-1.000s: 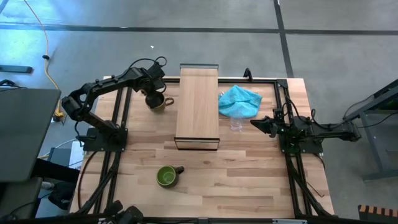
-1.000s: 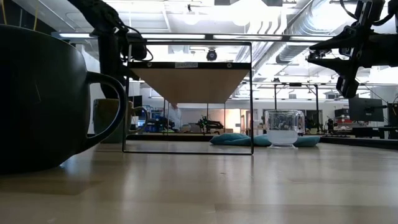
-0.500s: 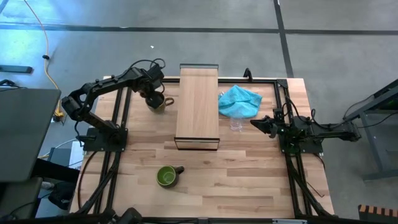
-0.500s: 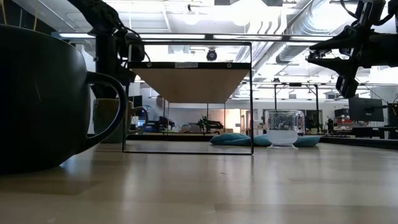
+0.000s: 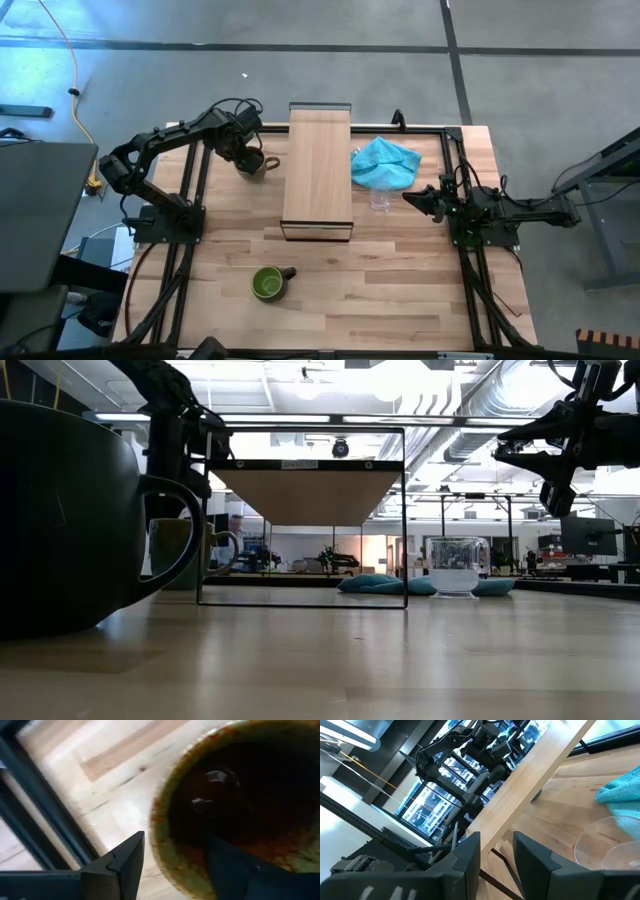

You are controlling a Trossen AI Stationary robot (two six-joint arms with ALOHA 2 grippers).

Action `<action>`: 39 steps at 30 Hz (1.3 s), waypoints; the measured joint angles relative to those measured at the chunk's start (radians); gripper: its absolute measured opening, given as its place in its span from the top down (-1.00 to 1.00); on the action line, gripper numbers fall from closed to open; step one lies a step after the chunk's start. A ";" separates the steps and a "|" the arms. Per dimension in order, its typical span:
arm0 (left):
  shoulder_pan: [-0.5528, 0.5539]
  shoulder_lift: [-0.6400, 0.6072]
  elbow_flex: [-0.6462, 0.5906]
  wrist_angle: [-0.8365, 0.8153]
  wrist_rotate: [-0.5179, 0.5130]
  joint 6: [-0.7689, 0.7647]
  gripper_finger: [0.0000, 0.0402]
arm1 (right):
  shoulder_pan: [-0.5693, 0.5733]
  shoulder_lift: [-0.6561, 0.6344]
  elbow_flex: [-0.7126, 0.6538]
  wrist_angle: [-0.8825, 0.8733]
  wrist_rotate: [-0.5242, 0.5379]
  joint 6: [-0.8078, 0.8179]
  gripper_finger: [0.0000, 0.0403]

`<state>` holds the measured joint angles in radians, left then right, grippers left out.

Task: Stack small to large cups/mugs on shelf
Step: Put the brown and green mug on the shelf

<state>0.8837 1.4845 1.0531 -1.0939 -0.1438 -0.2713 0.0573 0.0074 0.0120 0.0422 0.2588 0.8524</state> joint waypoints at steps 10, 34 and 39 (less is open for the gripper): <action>0.000 0.000 0.000 0.002 -0.001 -0.015 0.29 | 0.000 0.000 0.000 0.000 -0.003 0.002 0.47; 0.000 -0.002 0.001 0.072 -0.027 -0.143 0.86 | 0.000 0.000 0.000 0.000 -0.004 0.002 0.47; 0.000 -0.003 0.002 0.070 -0.017 -0.156 0.91 | 0.000 0.000 0.000 0.000 -0.006 0.003 0.47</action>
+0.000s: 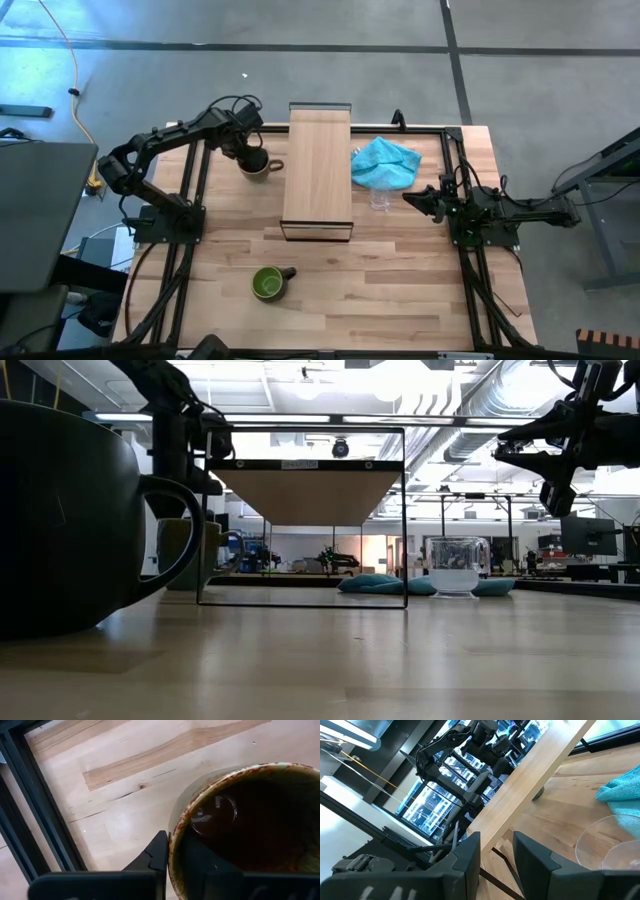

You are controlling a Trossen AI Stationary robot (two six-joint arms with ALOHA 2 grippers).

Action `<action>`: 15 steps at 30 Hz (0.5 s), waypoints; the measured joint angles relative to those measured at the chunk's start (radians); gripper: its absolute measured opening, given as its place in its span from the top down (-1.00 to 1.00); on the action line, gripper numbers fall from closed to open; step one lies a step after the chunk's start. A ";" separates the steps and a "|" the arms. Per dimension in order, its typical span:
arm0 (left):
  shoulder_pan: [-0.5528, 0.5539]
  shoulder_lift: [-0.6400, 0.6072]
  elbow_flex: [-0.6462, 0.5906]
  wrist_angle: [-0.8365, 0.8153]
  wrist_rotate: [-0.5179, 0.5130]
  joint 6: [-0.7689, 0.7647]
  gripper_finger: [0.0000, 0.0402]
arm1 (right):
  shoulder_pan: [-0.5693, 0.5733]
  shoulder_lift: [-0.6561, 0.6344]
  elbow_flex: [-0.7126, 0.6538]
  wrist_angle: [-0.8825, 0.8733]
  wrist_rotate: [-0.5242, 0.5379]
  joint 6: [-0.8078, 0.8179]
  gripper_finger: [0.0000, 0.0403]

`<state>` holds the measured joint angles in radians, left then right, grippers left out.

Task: Stack small to large cups/mugs on shelf
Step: Put the brown and green mug on the shelf

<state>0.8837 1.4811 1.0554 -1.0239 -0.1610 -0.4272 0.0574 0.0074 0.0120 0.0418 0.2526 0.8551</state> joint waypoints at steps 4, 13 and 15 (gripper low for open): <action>0.001 -0.006 -0.001 0.000 0.011 -0.008 0.91 | 0.000 0.000 0.000 0.000 -0.011 0.000 0.47; 0.017 -0.063 -0.005 -0.023 0.005 -0.024 0.93 | 0.000 0.000 0.000 -0.001 -0.019 -0.003 0.47; 0.029 -0.067 -0.005 -0.046 0.021 -0.025 0.93 | 0.000 0.000 0.000 -0.001 -0.019 -0.001 0.47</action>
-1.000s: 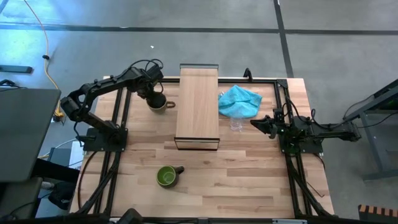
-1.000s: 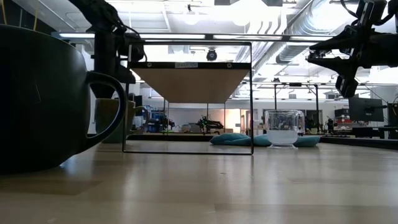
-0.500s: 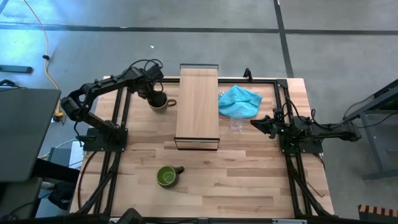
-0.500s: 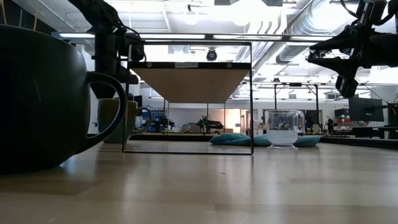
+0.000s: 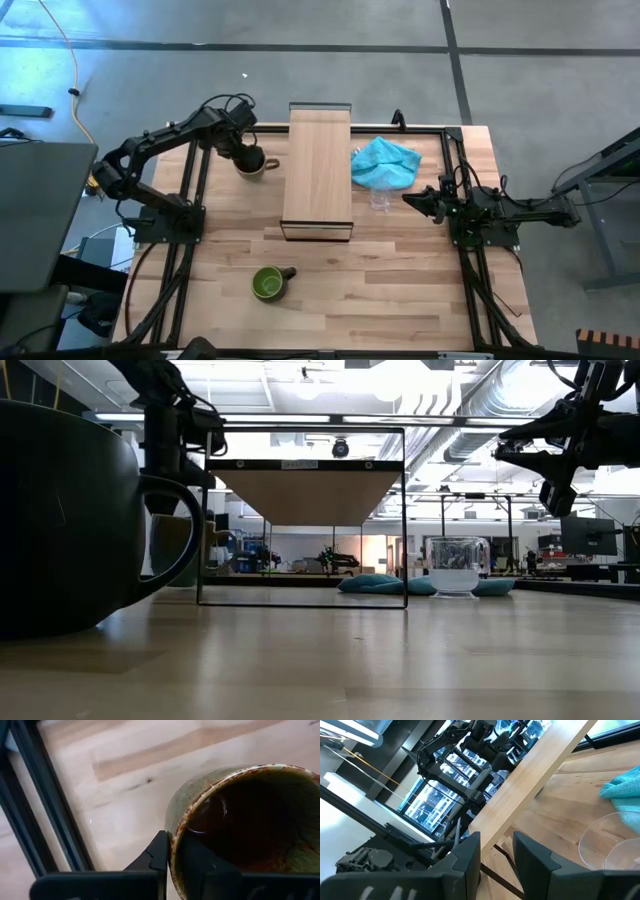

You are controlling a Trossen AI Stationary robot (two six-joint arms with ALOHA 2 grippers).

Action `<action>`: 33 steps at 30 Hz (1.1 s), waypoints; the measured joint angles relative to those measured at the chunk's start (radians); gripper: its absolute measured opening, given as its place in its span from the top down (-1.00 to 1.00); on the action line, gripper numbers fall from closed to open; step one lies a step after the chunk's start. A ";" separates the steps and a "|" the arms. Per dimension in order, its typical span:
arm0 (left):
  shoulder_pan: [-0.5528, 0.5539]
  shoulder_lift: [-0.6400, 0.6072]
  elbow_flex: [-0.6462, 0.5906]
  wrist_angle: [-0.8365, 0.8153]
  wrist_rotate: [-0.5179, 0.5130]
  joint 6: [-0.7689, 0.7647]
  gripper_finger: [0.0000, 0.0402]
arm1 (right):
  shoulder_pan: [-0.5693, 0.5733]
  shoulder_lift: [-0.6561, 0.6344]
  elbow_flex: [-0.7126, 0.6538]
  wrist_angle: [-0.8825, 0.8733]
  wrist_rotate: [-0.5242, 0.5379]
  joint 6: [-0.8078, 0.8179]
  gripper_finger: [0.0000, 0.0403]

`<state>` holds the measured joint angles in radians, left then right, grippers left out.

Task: Stack small to large cups/mugs on shelf
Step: Put the brown and green mug on the shelf

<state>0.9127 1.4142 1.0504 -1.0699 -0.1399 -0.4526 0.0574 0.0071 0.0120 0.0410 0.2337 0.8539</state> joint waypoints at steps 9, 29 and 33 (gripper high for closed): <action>0.026 -0.068 0.001 -0.020 0.013 0.002 0.93 | 0.000 0.000 0.000 0.000 0.000 0.001 0.47; 0.089 -0.149 0.066 -0.078 0.132 0.052 0.93 | 0.000 0.000 0.000 0.000 0.000 0.001 0.47; 0.089 -0.148 0.150 -0.130 0.125 0.064 0.93 | 0.000 0.000 0.000 0.000 0.000 0.001 0.47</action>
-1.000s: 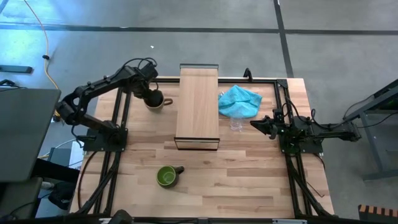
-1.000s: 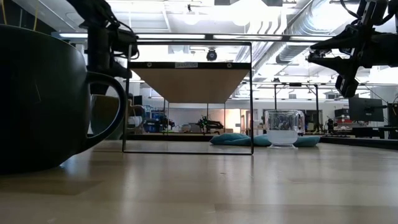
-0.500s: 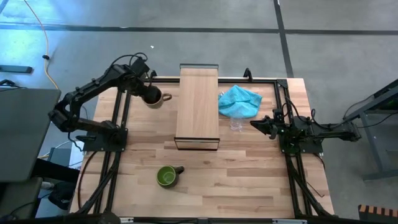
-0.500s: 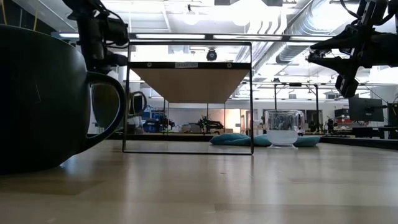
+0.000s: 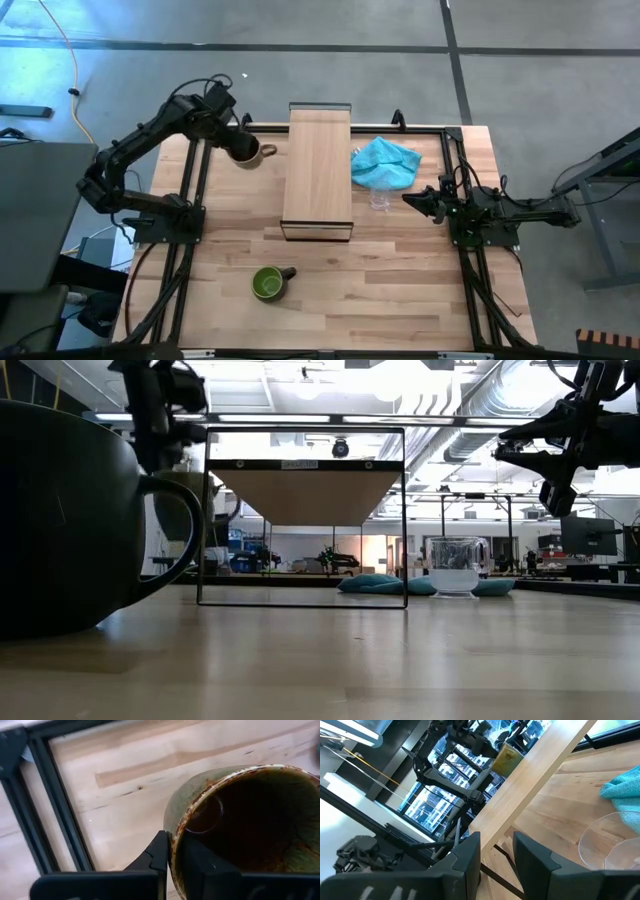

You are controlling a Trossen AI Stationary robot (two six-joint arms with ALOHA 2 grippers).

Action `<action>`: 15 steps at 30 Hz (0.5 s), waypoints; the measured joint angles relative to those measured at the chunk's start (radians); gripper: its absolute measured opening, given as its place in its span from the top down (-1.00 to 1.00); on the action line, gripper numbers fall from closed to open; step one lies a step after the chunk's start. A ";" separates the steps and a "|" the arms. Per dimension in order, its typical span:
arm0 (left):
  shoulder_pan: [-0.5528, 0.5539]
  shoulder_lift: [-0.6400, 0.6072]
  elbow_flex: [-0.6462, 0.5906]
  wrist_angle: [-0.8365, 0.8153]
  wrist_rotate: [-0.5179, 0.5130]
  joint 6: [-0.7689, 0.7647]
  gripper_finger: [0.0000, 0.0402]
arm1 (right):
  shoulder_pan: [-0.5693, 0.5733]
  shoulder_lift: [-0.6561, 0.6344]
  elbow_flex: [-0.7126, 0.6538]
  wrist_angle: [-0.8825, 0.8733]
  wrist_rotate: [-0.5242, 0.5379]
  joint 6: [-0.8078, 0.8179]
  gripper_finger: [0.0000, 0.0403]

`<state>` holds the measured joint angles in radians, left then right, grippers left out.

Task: Stack small to large cups/mugs on shelf
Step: Put the brown and green mug on the shelf

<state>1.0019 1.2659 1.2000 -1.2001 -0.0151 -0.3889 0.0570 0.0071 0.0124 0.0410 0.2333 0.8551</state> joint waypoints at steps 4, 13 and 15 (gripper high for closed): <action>0.000 0.000 0.107 -0.039 0.000 0.003 0.93 | 0.000 0.000 0.000 0.000 0.000 0.000 0.47; 0.000 0.075 0.352 -0.153 0.003 0.023 0.93 | 0.000 0.000 0.000 0.000 0.000 -0.003 0.47; 0.000 0.102 0.407 -0.166 0.013 0.032 0.93 | 0.000 0.000 0.000 0.000 0.000 -0.001 0.47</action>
<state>1.0019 1.3679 1.6073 -1.3664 -0.0020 -0.3569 0.0574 0.0071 0.0121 0.0410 0.2333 0.8543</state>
